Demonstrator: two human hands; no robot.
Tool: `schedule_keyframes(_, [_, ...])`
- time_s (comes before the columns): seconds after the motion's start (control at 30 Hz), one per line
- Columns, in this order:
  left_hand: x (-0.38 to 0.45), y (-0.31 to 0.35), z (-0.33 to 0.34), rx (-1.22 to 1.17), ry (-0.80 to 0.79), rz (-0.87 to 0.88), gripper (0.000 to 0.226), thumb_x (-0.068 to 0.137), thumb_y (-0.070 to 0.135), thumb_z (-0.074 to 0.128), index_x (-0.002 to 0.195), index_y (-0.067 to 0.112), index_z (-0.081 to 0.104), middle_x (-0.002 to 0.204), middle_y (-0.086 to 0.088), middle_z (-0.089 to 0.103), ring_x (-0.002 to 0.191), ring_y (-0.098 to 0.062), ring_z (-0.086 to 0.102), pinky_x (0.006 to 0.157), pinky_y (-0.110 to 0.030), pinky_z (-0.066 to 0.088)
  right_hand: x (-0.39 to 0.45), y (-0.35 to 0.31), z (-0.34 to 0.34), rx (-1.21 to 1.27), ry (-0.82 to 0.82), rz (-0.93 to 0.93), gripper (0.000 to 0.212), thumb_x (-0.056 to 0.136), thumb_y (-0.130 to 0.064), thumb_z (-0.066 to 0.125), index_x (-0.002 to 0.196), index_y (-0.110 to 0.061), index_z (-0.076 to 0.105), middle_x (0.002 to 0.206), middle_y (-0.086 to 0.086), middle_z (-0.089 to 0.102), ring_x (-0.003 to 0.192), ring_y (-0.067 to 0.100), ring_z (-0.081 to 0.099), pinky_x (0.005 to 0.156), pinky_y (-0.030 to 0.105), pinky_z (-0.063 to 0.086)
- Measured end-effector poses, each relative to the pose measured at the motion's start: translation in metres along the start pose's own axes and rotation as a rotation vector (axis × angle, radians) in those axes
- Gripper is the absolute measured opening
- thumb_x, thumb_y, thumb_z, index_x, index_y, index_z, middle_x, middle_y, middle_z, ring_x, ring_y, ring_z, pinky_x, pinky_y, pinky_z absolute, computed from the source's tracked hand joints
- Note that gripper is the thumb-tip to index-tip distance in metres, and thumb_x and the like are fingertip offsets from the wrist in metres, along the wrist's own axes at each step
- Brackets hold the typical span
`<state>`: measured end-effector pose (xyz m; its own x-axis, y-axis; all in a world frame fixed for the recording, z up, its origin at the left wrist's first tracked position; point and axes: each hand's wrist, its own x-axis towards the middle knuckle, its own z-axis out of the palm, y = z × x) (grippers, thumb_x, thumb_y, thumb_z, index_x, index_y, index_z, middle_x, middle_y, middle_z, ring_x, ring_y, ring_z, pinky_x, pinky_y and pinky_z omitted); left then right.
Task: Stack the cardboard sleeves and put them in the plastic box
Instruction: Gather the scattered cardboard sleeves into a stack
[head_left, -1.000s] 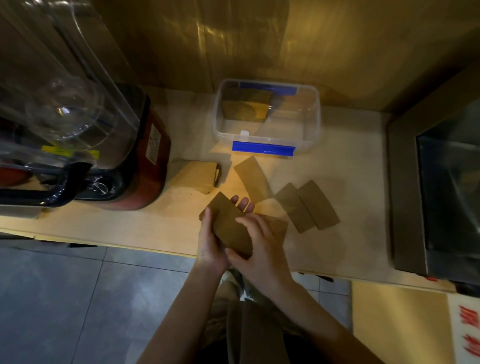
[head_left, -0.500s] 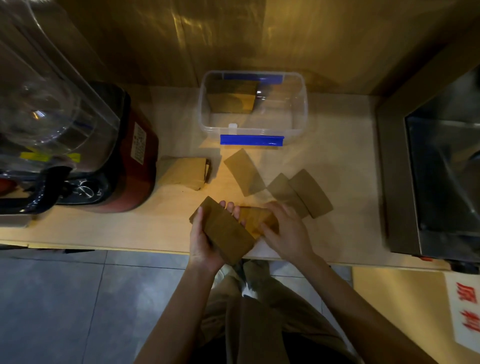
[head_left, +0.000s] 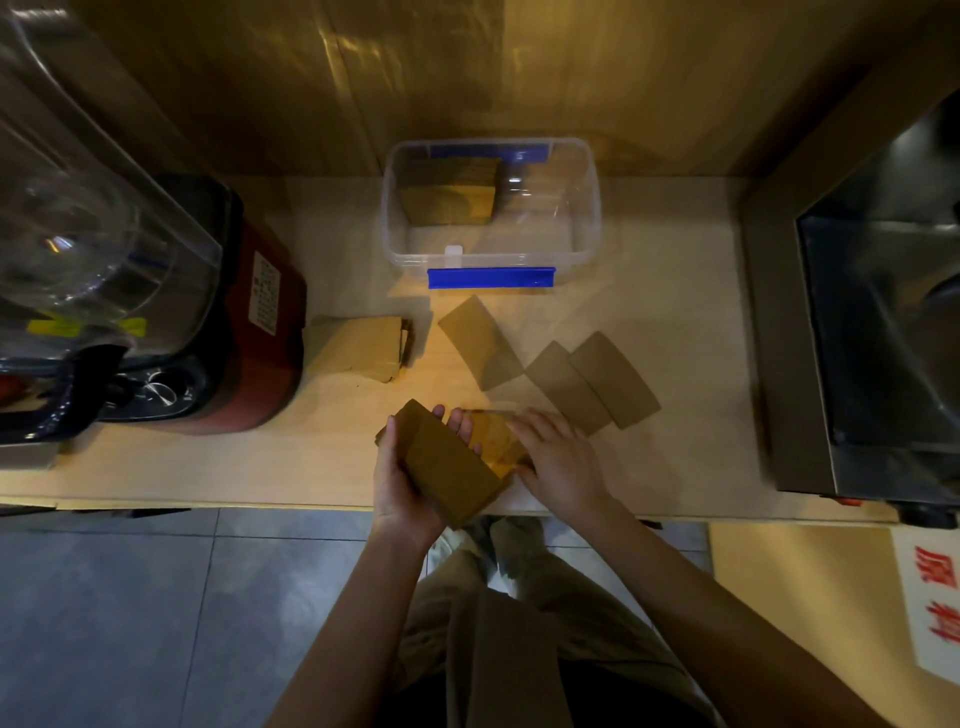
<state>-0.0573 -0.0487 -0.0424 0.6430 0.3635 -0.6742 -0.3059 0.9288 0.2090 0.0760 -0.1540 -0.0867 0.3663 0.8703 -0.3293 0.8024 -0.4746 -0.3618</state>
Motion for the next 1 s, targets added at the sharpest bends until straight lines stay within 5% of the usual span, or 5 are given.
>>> schedule_keyframes(0.13, [0.001, 0.001, 0.002, -0.003, -0.018, 0.008, 0.079, 0.036, 0.054, 0.084, 0.104, 0.019, 0.066, 0.101, -0.002, 0.072, 0.095, -0.017, 0.068, 0.09, -0.036, 0.049, 0.001, 0.0, -0.014, 0.058, 0.018, 0.024, 0.054, 0.084, -0.032, 0.059, 0.133, -0.024, 0.039, 0.138, 0.003, 0.048, 0.127, 0.024, 0.04, 0.102, 0.038, 0.033])
schedule_keyframes(0.33, [0.004, 0.002, 0.011, -0.027, -0.056, 0.023, 0.079, 0.031, 0.053, 0.086, 0.1, 0.017, 0.07, 0.102, -0.003, 0.073, 0.093, -0.018, 0.069, 0.085, -0.037, 0.054, -0.012, -0.021, -0.061, 0.531, 0.322, 0.242, 0.052, 0.076, -0.046, 0.065, 0.12, -0.022, 0.054, 0.114, 0.005, 0.06, 0.104, 0.02, 0.054, 0.086, 0.033, 0.048])
schedule_keyframes(0.43, [0.002, 0.002, 0.018, 0.038, -0.063, 0.03, 0.081, 0.036, 0.062, 0.079, 0.104, 0.018, 0.068, 0.104, -0.006, 0.07, 0.099, -0.022, 0.065, 0.091, -0.041, 0.051, -0.026, -0.049, -0.08, 0.748, 0.306, 0.197, 0.057, 0.07, -0.056, 0.058, 0.118, -0.026, 0.054, 0.112, -0.003, 0.057, 0.1, 0.013, 0.054, 0.078, 0.023, 0.048])
schedule_keyframes(0.53, [0.003, 0.001, 0.024, 0.065, -0.088, 0.009, 0.088, 0.051, 0.07, 0.063, 0.121, 0.016, 0.056, 0.107, -0.008, 0.066, 0.101, -0.024, 0.062, 0.086, -0.039, 0.053, -0.038, -0.073, -0.081, 0.669, 0.263, 0.067, 0.062, 0.072, -0.06, 0.051, 0.122, -0.024, 0.052, 0.115, 0.001, 0.056, 0.101, 0.014, 0.053, 0.08, 0.028, 0.052])
schedule_keyframes(1.0, [0.018, -0.006, 0.03, 0.007, -0.214, -0.05, 0.074, 0.044, 0.058, 0.08, 0.103, 0.016, 0.06, 0.086, 0.0, 0.063, 0.081, -0.014, 0.063, 0.078, -0.027, 0.055, -0.042, -0.069, -0.059, 0.319, 0.25, 0.039, 0.059, 0.077, -0.057, 0.043, 0.123, -0.021, 0.053, 0.121, 0.005, 0.053, 0.112, 0.021, 0.047, 0.086, 0.025, 0.035])
